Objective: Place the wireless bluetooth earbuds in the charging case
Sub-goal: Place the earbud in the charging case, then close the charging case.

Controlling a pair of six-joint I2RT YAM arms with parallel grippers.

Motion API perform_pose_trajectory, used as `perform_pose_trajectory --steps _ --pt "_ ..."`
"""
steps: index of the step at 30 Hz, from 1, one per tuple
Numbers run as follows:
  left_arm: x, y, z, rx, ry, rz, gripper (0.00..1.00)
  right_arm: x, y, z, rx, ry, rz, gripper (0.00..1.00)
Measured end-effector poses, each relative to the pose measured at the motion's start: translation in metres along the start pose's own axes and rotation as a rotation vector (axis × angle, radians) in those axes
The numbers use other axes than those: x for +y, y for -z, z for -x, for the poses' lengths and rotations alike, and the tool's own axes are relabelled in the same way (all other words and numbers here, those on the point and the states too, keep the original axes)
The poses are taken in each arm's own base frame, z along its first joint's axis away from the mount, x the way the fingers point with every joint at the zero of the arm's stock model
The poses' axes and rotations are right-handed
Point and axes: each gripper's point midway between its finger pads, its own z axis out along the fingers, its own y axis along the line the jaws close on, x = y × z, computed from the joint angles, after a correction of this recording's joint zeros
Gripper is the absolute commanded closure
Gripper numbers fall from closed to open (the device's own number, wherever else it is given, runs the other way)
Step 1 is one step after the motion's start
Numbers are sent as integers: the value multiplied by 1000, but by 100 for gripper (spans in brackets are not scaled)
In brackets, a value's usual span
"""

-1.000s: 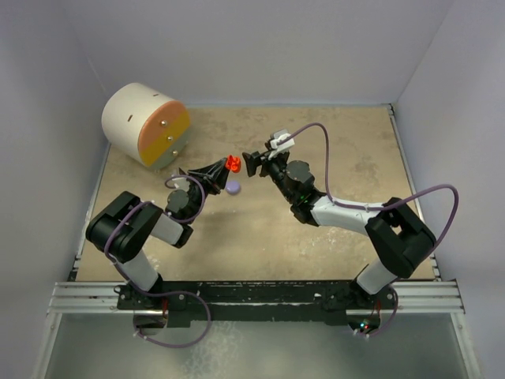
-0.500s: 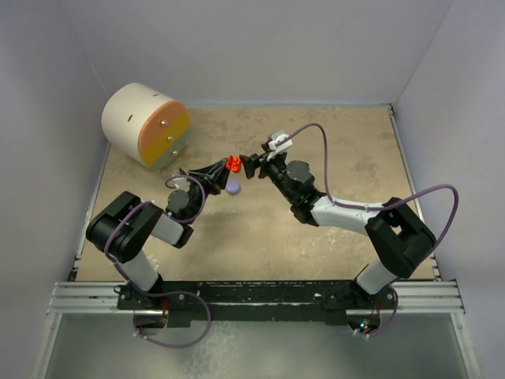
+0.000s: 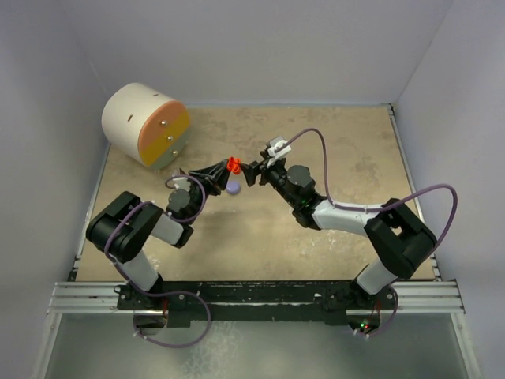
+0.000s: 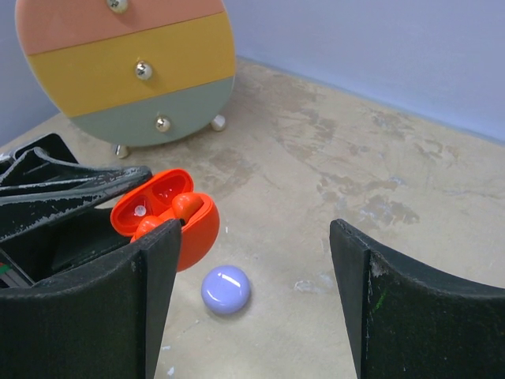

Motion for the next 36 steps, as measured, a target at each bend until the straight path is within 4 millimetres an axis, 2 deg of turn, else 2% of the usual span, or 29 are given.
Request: perform_pose_trajectory --steps 12,16,21,23,26,32,36 --pt "0 -8 1 -19 -26 14 100 -9 17 -12 55 -35 -57 26" --pt "-5 -12 -3 -36 -42 18 100 -10 19 -31 112 -40 -97 26" --pt "-14 -20 -14 -54 -59 22 100 -1 22 -61 177 -22 -136 23" --pt "-16 -22 -17 -62 -68 27 100 2 22 -67 183 -12 -155 21" --pt "-16 -24 -18 -80 -74 38 100 4 21 -65 155 -4 -176 20" --pt "-1 -23 -15 -119 -84 89 100 -3 24 -44 14 -8 -218 19" --pt "3 -22 -14 -129 -87 102 100 -7 18 -44 -21 2 -238 18"
